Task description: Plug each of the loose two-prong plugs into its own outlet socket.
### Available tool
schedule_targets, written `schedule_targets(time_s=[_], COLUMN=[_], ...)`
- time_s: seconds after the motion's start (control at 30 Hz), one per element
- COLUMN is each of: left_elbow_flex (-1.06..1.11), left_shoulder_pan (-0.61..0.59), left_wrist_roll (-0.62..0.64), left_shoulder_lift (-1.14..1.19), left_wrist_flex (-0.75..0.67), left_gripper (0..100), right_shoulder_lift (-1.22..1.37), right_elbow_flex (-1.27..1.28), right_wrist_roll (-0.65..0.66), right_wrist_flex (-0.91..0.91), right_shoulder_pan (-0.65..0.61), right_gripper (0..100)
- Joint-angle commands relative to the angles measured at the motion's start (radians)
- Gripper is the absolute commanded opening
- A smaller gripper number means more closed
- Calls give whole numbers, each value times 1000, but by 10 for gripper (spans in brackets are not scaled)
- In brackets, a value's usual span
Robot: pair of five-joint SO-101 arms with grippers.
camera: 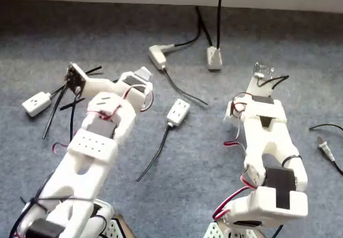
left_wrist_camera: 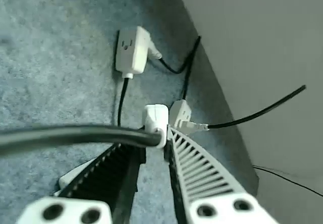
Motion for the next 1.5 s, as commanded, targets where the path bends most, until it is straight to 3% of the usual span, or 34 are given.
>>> schedule_targets(time_s=[0.0, 0.27, 0.53, 0.7, 1.0, 1.27, 1.47], left_elbow_flex=[-174, -159, -160, -160, -166, -225, -217], left_shoulder_pan=[24, 117, 173, 274, 444, 522, 487], left_wrist_roll=[12, 110, 109, 109, 112, 121, 267], left_shoulder_lift=[252, 232, 209, 205, 205, 203, 205], left_wrist_flex=[26, 68, 137, 37, 29, 28, -37], left_gripper=[6, 5, 5, 5, 5, 5, 6], right_shoulder_lift=[18, 64, 59, -48, -386, -360, -364], right_elbow_flex=[-8, -8, -8, -7, 113, 124, 127], right_wrist_roll=[-12, -8, -6, -6, -5, -14, -49], right_wrist_flex=[-54, -91, -88, -18, 36, 38, 42], right_shoulder_pan=[19, 19, 19, 19, 12, -24, -41], right_gripper=[8, 8, 8, 8, 8, 8, 8])
